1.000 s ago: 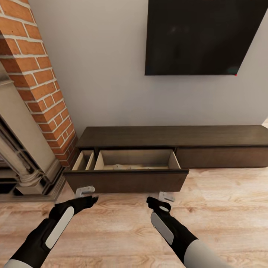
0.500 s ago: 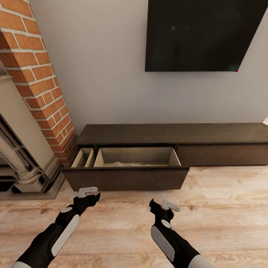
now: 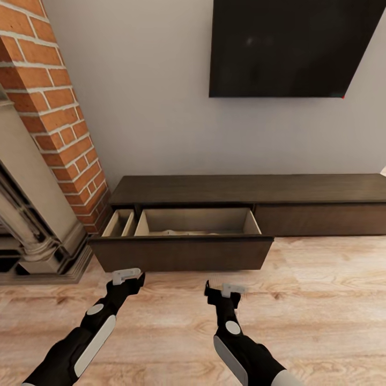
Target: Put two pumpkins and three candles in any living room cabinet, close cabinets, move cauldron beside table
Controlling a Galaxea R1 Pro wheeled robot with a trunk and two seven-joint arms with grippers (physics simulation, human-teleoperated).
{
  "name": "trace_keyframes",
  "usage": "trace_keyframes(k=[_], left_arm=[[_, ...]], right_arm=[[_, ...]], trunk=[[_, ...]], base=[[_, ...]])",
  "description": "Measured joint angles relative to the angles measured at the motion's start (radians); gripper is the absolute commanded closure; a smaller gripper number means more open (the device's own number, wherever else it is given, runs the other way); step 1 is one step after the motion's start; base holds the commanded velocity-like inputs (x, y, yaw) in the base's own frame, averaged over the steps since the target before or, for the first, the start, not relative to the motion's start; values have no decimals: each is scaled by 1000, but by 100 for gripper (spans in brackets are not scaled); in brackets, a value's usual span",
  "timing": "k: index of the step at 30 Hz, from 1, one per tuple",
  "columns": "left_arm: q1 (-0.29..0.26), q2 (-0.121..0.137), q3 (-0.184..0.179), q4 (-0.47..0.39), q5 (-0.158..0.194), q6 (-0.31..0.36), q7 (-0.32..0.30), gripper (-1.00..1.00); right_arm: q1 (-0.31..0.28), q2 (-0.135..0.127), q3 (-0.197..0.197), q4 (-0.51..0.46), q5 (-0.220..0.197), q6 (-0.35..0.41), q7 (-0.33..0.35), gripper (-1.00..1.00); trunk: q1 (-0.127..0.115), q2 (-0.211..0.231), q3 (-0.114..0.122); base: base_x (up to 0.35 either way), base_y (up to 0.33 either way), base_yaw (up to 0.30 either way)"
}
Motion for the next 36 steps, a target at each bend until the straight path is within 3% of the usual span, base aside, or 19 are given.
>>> trace_keyframes(k=[2,6,12,21,23,28,36], left_arm=[[0,0,-4,0,-2,-2,0,-100],[0,0,-10,0,-4,-3,-4,-100],[0,1,-41,0,-4,-4,-7,-100],[0,3,-55,-5,-2,-4,-15,-100],[0,2,-58,-8,-1,-4,-16,-100],[0,1,-102,-13,-2,-4,-15,-100],[0,5,-112,-15,-4,-7,-11,-100]], right_arm=[[0,0,-4,5,1,2,80,-100],[0,-3,-10,12,2,8,152,-100],[-3,-6,-13,14,-1,15,184,-100],[-4,-9,-23,13,-1,14,192,-100],[-4,-9,-49,13,-1,14,191,-100],[-4,-12,-188,11,3,14,195,-100],[-4,-10,-222,10,6,10,223,-100]], trunk=[[8,-14,-6],[23,-42,-19],[46,-84,-38],[81,-147,-66],[88,-161,-72],[107,-196,-88],[138,-252,-113]], base=[[0,0,0],[0,0,0],[0,0,0],[0,0,0],[0,0,0],[0,0,0],[0,0,0]])
